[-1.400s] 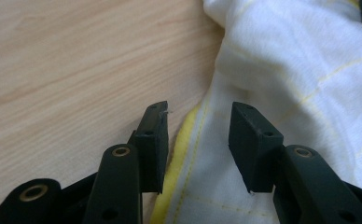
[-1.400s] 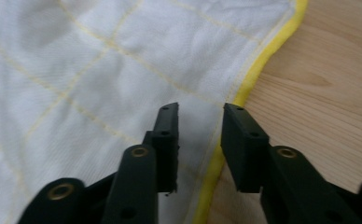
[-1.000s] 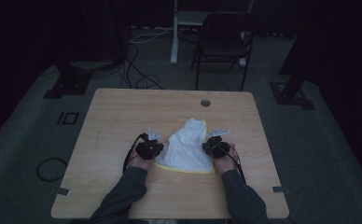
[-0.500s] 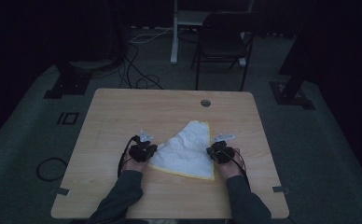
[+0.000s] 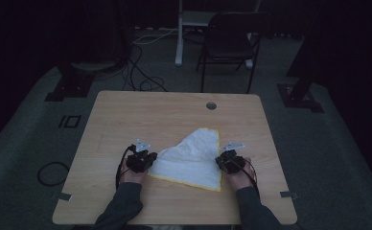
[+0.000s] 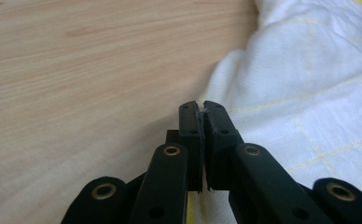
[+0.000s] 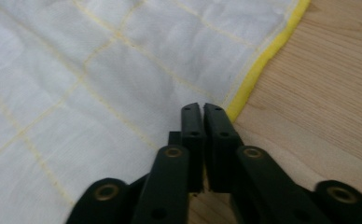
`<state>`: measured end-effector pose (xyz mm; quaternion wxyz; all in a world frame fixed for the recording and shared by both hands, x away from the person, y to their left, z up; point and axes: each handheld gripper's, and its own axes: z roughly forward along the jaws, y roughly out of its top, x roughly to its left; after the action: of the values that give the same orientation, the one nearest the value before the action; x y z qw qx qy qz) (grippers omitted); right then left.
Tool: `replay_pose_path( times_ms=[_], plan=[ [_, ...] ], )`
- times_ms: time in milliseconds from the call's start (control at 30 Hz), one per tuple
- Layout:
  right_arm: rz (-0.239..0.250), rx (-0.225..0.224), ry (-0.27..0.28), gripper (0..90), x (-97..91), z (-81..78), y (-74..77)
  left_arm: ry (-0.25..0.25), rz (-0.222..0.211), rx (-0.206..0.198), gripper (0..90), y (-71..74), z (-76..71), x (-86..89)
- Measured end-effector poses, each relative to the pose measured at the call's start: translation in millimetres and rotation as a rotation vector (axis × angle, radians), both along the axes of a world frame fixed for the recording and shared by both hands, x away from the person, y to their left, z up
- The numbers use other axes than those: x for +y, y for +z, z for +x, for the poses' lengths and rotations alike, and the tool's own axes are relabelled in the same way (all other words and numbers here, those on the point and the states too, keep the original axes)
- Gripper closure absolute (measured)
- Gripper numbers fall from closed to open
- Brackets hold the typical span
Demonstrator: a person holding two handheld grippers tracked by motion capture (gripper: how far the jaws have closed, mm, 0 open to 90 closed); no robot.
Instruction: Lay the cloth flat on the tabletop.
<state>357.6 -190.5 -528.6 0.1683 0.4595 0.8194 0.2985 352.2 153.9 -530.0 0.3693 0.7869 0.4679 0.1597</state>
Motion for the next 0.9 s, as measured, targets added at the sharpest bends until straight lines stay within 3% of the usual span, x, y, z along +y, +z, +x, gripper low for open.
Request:
replay_pose_path(
  times_ms=[233, 400, 533, 800, 900],
  plan=[
    [0.043, -0.037, 0.027, 73.6, 16.8, 3.8, 13.9, -0.005, -0.010, -0.006, 87.3, 0.9, -6.3, -0.9],
    [0.082, -0.072, 0.077, 71.8, 42.3, 12.5, 28.9, -0.008, -0.019, -0.016, 87.3, 4.1, -6.2, -1.1],
    [0.115, -0.075, 0.109, 72.5, 59.1, 17.9, 37.2, -0.014, -0.020, -0.017, 87.3, 5.2, -6.8, -1.1],
    [0.129, -0.066, 0.113, 72.5, 78.7, 33.2, 38.8, -0.015, -0.013, -0.024, 87.3, 4.3, -7.3, -1.6],
    [0.140, -0.061, 0.108, 67.8, 85.8, 39.3, 36.6, -0.013, -0.015, -0.023, 87.3, 4.2, -6.7, -1.5]
  ],
)
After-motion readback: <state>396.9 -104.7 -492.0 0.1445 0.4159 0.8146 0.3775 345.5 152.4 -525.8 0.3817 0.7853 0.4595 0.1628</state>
